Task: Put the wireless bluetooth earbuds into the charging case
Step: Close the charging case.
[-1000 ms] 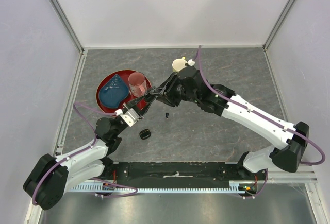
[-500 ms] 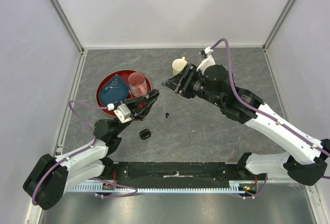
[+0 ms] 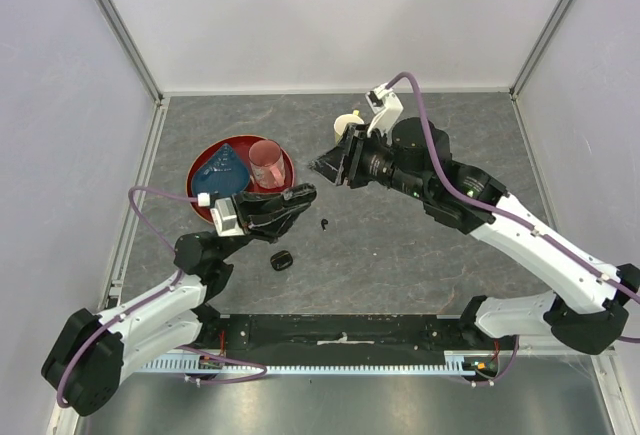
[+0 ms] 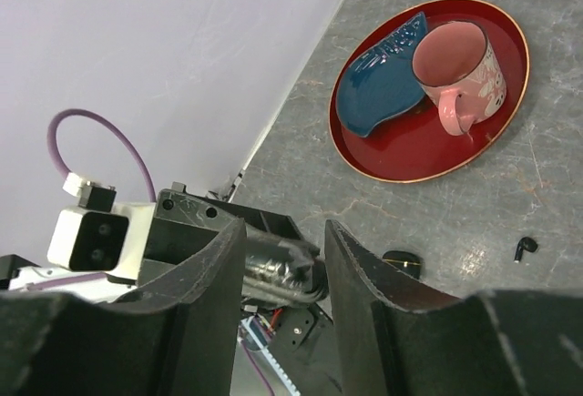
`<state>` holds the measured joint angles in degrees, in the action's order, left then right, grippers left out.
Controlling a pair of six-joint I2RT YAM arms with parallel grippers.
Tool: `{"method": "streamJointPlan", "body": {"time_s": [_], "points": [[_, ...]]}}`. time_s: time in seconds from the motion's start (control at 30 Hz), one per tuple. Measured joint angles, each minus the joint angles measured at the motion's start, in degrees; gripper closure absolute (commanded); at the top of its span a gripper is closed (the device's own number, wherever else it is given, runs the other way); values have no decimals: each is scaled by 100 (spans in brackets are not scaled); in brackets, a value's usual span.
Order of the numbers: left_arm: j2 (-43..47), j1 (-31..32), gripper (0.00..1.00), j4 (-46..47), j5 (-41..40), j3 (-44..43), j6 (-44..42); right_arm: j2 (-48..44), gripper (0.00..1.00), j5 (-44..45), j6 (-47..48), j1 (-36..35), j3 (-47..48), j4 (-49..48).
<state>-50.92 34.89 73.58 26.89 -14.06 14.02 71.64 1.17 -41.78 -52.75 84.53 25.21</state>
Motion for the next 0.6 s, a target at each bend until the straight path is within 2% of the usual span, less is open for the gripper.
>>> {"method": "streamJointPlan", "body": {"time_s": [0.2,0.6], "points": [[33,0,98,-63,470,-72,391,205,54,-260,374,2,105,13],[-55,0,98,-120,667,-136,612,332,56,-597,619,0,103,22]]}}
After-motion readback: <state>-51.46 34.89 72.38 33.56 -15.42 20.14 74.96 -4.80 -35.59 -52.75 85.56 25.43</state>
